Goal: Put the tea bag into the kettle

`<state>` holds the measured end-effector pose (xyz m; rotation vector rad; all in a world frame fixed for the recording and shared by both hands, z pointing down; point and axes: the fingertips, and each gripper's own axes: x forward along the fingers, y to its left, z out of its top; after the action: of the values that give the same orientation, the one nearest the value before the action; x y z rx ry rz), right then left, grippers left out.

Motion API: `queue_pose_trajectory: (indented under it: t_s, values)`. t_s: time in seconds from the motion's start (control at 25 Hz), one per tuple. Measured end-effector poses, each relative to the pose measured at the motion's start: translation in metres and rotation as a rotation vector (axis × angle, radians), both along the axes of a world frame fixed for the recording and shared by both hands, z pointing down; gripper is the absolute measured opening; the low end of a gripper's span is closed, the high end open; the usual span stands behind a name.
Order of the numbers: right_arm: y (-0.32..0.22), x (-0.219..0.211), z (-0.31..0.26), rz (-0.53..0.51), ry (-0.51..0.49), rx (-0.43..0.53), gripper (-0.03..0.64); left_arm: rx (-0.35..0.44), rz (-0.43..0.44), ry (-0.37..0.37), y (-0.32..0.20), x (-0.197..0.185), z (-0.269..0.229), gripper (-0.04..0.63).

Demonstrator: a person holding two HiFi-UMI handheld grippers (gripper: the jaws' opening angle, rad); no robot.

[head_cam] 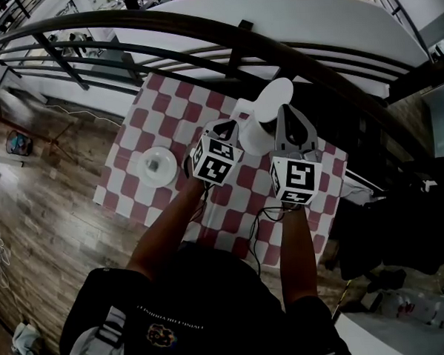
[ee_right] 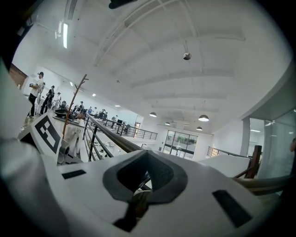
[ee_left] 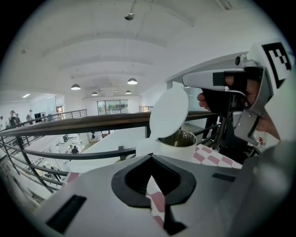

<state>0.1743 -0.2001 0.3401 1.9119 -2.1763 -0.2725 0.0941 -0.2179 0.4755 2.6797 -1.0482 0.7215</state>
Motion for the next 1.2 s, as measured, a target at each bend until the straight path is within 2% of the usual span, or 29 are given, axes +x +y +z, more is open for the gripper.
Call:
queue_pose_trajectory:
  t_s: [0.4, 0.6, 0.84, 1.2]
  values:
    - [-0.003, 0.016, 0.015, 0.040, -0.051, -0.035, 0.009, 0.003, -0.006, -0.003, -0.004, -0.002, 0.000, -0.002]
    - [0.009, 0.053, 0.041, 0.126, -0.163, -0.079, 0.009, -0.004, 0.004, -0.013, 0.000, 0.000, 0.005, -0.002]
    - [0.018, 0.077, 0.086, 0.193, -0.243, -0.180, 0.009, -0.008, 0.024, -0.018, 0.004, 0.006, 0.007, -0.002]
    - [0.021, 0.079, 0.091, 0.204, -0.241, -0.184, 0.009, -0.003, 0.036, -0.020, 0.006, 0.008, 0.006, -0.002]
